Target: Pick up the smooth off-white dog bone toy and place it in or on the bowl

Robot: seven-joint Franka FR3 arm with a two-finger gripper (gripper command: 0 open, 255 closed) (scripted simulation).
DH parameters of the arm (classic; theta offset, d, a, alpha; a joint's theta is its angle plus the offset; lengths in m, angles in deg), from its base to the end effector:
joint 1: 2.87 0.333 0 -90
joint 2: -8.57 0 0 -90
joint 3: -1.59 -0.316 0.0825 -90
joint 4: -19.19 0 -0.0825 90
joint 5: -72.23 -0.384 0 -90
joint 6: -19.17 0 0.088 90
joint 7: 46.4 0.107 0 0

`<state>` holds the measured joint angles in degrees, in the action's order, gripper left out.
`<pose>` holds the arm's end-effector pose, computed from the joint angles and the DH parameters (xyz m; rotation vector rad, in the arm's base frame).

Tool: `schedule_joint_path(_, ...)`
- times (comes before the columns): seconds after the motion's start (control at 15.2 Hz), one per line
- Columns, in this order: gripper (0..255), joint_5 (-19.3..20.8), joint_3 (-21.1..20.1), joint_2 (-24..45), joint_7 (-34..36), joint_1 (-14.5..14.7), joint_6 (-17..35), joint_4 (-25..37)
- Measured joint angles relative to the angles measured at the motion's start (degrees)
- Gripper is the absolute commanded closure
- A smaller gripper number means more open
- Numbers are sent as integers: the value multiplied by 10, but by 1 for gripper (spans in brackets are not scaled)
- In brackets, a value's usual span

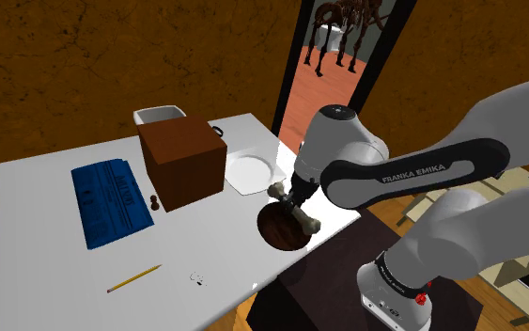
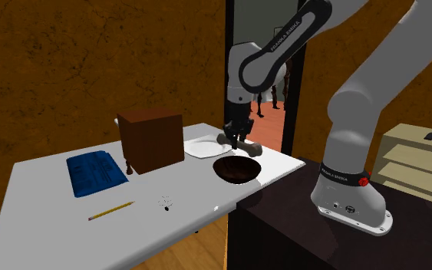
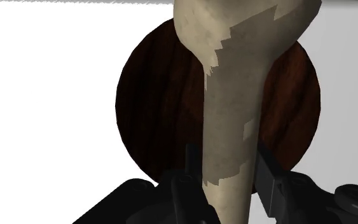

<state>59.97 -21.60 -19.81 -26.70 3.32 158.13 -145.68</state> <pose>0.3035 0.1505 0.3140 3.1070 -0.0536 0.0625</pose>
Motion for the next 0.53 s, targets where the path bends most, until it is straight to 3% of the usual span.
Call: schedule_joint_path(0.53, 255, 6, -16, 67, 7, -13, 91, -25)
